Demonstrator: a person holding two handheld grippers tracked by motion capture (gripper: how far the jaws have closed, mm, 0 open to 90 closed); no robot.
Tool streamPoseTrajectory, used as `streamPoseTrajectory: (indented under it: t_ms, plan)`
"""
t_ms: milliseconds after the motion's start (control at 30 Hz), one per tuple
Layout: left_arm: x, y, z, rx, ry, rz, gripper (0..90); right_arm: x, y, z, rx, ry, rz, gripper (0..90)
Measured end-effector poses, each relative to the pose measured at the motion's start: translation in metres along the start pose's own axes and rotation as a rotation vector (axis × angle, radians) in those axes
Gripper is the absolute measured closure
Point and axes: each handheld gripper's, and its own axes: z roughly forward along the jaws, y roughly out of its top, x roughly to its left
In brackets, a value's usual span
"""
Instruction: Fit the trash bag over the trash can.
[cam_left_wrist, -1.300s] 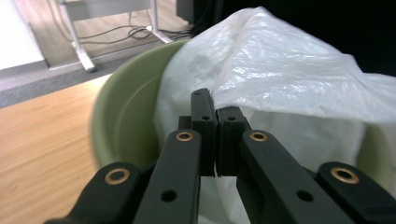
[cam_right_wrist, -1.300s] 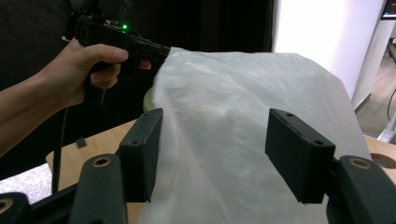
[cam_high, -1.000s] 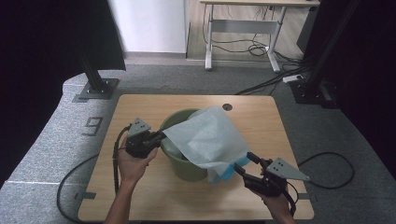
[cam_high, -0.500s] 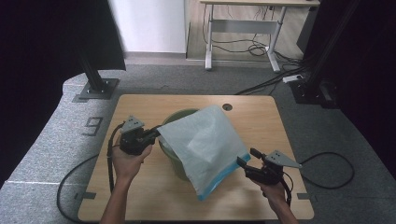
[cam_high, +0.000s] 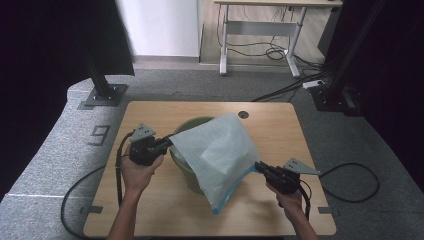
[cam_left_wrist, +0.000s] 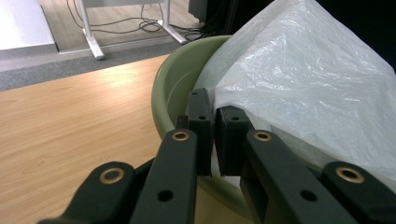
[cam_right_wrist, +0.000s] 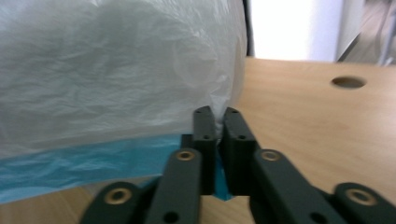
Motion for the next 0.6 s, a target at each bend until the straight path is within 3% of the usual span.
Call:
streamPoseTrajectory:
  t_ms: [67,167,233,400,500,600]
  plan:
    - [-0.005,0.003,0.003,0.007,-0.005,0.018,85.5,0.001,0.008,-0.009,-0.024,-0.03,-0.009,87.9]
    - [-0.013,0.007,0.009,0.013,-0.013,0.04,85.2,0.0,0.018,-0.018,-0.056,-0.039,-0.009,88.2]
    - [-0.022,0.012,0.019,0.028,-0.035,0.067,84.9,-0.003,0.036,-0.031,-0.089,-0.058,-0.014,88.2]
    - [-0.028,0.012,0.032,0.067,-0.073,0.077,82.4,-0.004,0.053,-0.044,-0.125,-0.083,-0.033,88.1]
    - [-0.025,0.009,0.031,0.092,-0.098,0.072,75.0,-0.004,0.056,-0.046,-0.13,-0.097,-0.038,88.2]
    - [-0.022,0.006,0.018,0.083,-0.137,0.071,62.1,-0.005,0.058,-0.047,-0.129,-0.125,-0.053,88.1]
